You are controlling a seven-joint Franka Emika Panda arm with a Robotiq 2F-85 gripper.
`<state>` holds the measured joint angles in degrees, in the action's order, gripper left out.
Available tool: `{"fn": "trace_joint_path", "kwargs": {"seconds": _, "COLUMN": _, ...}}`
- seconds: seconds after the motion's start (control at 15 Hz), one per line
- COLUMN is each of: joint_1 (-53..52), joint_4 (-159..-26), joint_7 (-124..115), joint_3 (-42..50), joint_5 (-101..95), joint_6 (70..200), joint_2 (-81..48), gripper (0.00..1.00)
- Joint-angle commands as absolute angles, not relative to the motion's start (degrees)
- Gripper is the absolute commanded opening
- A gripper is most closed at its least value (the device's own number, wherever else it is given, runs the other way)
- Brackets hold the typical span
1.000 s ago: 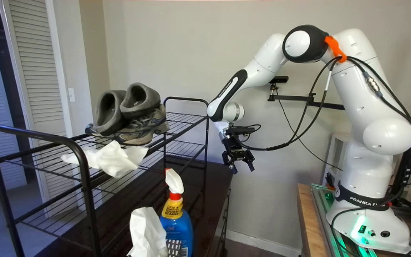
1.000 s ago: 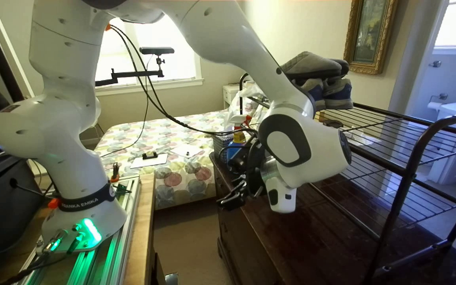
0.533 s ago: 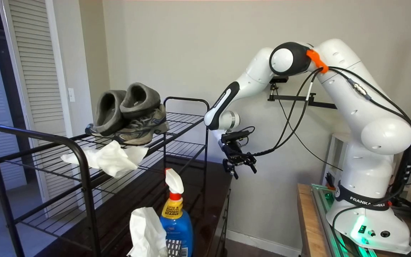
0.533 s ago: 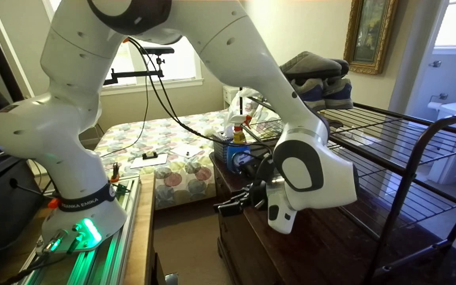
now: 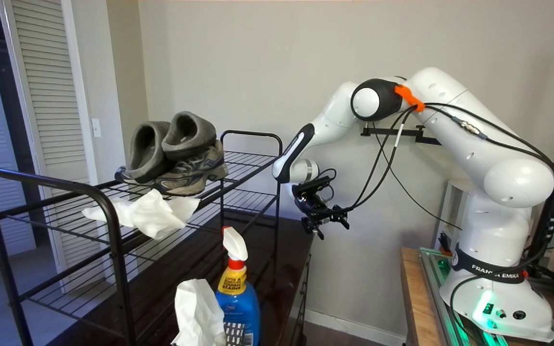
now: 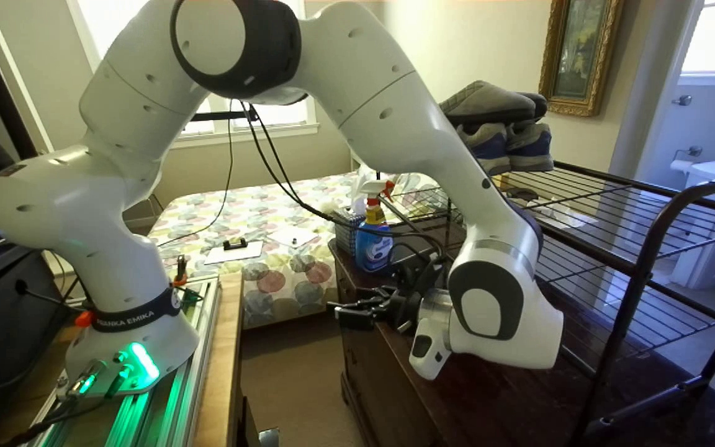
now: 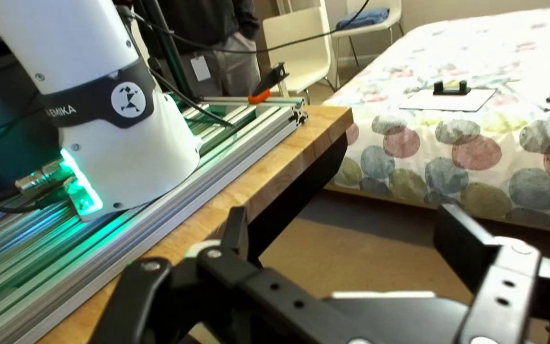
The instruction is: Put the blue bottle on the rack
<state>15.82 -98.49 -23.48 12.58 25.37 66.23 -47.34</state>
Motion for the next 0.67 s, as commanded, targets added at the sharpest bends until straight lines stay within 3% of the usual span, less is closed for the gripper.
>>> {"fn": "trace_joint_path", "kwargs": {"seconds": 0.0, "joint_1": 17.75, "joint_4": -92.68, "joint_7": -24.56, "joint_3": 13.00, "joint_5": 30.32, "joint_6": 58.20, "joint_2": -52.01, "gripper": 1.00}}
{"fn": "trace_joint_path", "kwargs": {"seconds": 0.6, "joint_1": 21.66, "joint_4": -94.39, "joint_7": -19.25, "joint_3": 13.79, "joint_5": 49.19, "joint_6": 57.01, "joint_2": -53.80, "gripper": 1.00}}
